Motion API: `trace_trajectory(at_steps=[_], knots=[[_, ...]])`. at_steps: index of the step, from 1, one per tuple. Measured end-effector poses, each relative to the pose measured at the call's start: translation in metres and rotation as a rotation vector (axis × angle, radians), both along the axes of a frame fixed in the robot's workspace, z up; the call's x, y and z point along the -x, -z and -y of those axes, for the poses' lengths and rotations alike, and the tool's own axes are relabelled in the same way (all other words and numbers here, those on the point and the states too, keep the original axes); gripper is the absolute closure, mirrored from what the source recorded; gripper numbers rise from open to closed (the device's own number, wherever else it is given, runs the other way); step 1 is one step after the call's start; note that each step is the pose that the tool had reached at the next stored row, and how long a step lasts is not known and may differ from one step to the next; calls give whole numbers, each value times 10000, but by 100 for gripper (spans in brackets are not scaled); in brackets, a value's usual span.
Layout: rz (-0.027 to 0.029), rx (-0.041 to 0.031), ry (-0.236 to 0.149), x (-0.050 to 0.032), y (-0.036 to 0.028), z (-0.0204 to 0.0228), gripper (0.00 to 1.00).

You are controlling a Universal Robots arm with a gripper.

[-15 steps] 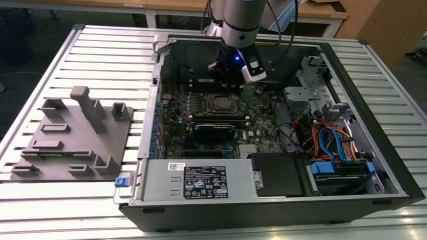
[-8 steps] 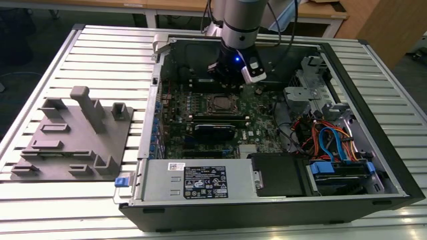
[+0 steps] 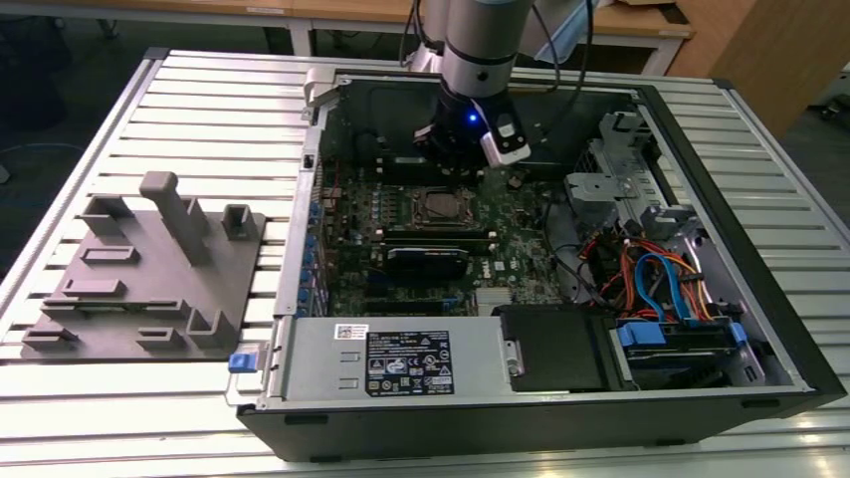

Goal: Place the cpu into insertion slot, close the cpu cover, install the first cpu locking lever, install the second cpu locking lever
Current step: 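Install the first cpu locking lever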

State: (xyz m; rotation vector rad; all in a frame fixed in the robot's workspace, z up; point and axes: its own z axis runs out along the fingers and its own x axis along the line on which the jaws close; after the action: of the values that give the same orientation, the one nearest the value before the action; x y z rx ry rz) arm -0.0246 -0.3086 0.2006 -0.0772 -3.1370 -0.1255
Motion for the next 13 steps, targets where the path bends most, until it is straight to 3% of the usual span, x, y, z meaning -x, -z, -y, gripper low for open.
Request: trace_trajectory(at_steps=[7,13], knots=[[1,8,0,-1,-12,0,90],[0,153,-1,-4,3,0,90]])
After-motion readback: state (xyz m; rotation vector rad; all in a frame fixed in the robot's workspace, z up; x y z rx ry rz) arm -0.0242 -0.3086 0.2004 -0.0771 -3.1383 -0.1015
